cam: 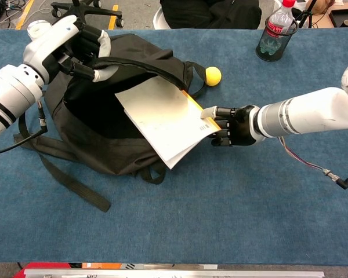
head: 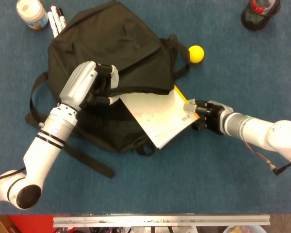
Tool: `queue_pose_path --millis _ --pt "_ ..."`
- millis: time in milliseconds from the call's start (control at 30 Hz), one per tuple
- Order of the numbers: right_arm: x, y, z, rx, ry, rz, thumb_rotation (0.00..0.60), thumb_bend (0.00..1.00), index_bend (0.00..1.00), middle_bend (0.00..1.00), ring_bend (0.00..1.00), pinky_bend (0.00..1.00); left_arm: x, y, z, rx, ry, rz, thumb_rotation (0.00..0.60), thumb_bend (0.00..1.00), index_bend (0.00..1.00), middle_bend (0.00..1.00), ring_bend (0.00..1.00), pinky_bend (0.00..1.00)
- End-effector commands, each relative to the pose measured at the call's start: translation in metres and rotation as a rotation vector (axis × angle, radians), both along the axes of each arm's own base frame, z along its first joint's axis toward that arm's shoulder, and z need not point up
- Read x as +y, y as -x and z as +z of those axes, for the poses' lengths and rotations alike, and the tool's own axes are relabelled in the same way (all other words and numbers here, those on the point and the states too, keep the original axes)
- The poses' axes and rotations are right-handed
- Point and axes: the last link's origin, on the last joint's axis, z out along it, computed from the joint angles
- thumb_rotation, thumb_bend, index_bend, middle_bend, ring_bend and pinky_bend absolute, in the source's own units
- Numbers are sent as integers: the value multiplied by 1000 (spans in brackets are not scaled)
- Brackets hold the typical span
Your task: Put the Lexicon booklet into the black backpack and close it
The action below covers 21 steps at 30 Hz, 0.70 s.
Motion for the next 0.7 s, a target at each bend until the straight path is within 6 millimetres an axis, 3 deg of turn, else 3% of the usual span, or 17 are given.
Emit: queue_pose_path --millis 33,333,700 --pt "-5 -9 -3 -7 14 -1 600 721 883 789 666 824 -2 0 0 2 1 -3 600 328 737 800 773 937" --pt "-15 -27 -7 -16 41 -17 600 721 883 789 665 824 -6 4 -3 21 17 -11 600 328 737 800 773 938" --pt "-17 -35 -7 -48 100 -75 600 721 883 788 666 824 -12 3 1 23 20 -25 600 328 737 799 773 938"
